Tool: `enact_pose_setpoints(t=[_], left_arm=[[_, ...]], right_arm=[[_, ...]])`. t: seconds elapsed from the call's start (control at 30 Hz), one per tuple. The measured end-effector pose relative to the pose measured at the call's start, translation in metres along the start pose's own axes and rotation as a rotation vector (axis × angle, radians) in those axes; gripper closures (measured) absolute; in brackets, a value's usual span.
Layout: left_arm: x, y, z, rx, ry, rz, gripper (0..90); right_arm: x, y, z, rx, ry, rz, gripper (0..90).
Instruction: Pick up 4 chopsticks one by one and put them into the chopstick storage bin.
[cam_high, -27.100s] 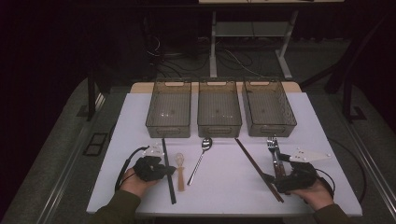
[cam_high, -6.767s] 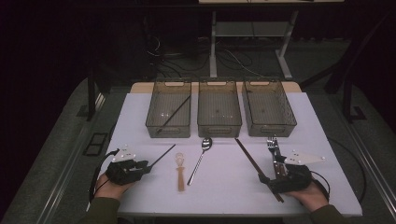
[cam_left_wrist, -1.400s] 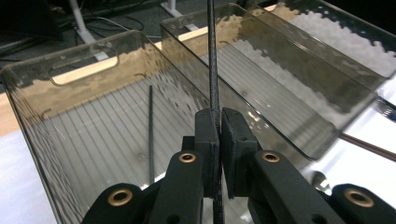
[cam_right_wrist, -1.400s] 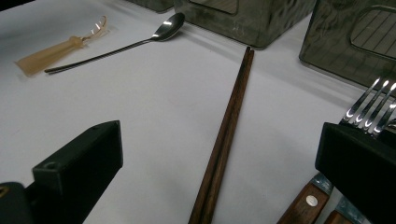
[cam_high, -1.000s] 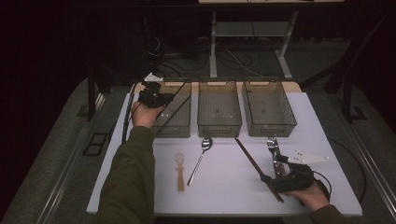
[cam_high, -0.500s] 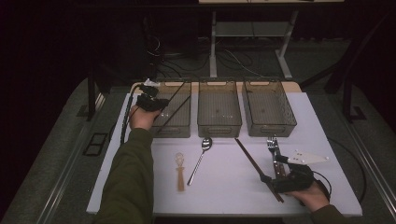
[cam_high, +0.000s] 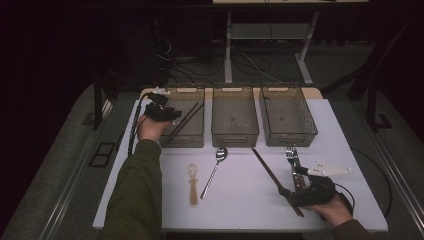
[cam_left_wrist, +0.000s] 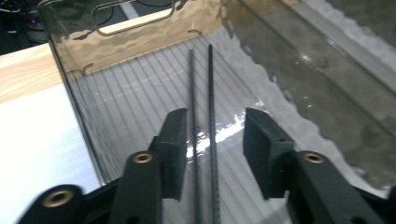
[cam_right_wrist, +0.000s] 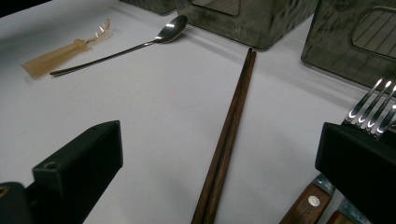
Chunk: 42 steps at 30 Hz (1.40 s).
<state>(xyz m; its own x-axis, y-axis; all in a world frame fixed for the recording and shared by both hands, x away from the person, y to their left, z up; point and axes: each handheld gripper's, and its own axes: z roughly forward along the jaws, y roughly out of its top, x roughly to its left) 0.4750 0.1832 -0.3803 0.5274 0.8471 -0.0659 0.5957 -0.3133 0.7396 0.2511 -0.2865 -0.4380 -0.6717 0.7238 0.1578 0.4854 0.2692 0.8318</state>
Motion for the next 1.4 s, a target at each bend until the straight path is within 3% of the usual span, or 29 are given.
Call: enact_pose_setpoints(t=[0.2,0.3,0.6,0.77,1.03,1.4], left_arm=[[-0.004,0.002,-0.005,-0.01,-0.042,0.01,44.0],[-0.008,0.003,-0.01,-0.009,-0.061,0.035,38.5],[-0.021,-0.006,-0.031,-0.055,-0.103,0.021,28.4],[-0.031,-0.015,-0.041,-0.055,-0.136,0.038,24.7],[-0.052,-0.035,-0.056,-0.107,-0.206,0.062,22.0],[-0.071,-0.07,-0.069,-0.136,-0.234,0.097,12.6]], right_arm=[[0.0,0.0,0.001,0.002,-0.002,-0.001,0.6],[0.0,0.0,0.001,0.005,-0.001,-0.002,0.6],[-0.001,0.0,0.002,0.008,-0.005,-0.008,0.6],[0.0,0.0,0.003,0.012,-0.007,-0.007,0.5],[-0.001,-0.001,0.003,0.015,-0.011,-0.005,0.6],[-0.001,-0.001,0.003,0.018,-0.015,0.006,0.6]])
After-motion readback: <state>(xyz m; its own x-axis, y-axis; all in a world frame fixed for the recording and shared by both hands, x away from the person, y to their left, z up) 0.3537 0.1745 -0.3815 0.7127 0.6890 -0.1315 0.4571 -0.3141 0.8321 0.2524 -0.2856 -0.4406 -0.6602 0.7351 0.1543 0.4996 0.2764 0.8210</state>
